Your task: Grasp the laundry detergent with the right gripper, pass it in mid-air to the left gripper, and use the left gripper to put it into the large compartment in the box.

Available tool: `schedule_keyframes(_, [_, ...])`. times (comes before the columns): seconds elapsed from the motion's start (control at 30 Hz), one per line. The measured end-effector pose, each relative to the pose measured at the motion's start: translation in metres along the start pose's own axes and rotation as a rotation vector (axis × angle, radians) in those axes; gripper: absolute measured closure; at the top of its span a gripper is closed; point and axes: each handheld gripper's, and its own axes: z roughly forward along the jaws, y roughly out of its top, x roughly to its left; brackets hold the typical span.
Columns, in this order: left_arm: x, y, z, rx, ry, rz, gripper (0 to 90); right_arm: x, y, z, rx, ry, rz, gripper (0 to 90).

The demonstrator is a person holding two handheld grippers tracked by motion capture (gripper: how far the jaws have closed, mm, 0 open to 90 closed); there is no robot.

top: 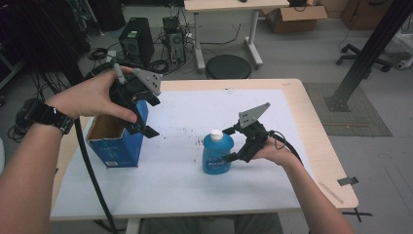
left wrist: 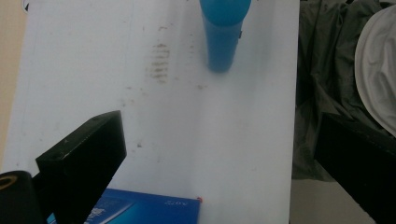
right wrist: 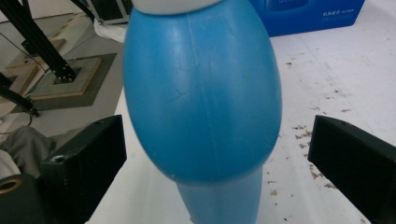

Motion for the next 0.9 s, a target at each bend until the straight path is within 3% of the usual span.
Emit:
schedule_keyframes(0.33, [0.0,-0.001,0.0,-0.005,-0.003,0.0,3.5,0.0,-0.005,0.015,-0.014,0.006,-0.005,6.1])
schedule_keyframes(0.9, [0.0,-0.002,0.001,-0.007,-0.004,-0.001,3.6,-0.001,-0.006,0.023,-0.028,0.022,-0.007,13.9])
